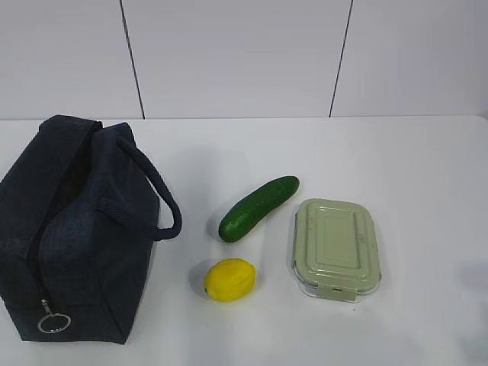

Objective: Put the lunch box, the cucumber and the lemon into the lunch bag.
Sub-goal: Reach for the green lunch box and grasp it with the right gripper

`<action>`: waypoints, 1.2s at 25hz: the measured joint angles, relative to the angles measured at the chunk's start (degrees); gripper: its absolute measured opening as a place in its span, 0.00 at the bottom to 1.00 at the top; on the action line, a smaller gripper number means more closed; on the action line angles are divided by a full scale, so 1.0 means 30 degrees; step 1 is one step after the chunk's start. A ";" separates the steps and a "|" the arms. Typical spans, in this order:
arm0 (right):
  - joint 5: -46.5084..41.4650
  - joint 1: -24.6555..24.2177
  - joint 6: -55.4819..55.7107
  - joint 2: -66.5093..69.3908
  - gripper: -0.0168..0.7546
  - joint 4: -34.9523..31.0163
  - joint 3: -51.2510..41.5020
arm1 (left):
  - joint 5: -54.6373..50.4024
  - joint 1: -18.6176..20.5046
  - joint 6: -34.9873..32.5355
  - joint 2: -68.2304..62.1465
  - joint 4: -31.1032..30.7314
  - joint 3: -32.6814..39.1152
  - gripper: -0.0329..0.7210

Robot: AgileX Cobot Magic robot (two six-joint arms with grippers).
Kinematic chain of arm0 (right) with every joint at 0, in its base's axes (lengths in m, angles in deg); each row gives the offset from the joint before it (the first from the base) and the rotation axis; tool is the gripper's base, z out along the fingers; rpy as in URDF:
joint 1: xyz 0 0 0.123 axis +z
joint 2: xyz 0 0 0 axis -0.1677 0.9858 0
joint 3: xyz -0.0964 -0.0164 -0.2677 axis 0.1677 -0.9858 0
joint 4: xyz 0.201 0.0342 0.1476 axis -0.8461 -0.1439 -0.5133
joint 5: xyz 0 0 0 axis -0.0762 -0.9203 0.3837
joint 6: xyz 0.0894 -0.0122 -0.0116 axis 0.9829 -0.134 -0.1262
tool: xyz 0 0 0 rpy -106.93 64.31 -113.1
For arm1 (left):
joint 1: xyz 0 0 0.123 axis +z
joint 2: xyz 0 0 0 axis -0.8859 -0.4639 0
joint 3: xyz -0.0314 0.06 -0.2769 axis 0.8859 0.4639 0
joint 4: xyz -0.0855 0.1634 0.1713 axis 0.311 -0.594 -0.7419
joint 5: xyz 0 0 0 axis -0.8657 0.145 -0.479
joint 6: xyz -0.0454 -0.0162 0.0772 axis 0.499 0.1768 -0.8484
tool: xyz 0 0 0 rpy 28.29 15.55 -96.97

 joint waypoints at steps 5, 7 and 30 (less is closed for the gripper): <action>0.0000 0.0000 0.0000 0.0000 0.40 0.0000 0.0000 | 0.0000 0.0000 0.0000 0.0000 0.0000 0.0000 0.70; 0.0000 0.0000 0.0000 0.0000 0.40 0.0000 0.0000 | 0.0000 0.0000 0.0000 0.0000 0.0000 0.0000 0.70; 0.0035 0.0000 0.0000 0.0000 0.40 0.0000 0.0000 | 0.0000 0.0000 0.0000 0.0000 0.0031 0.0000 0.70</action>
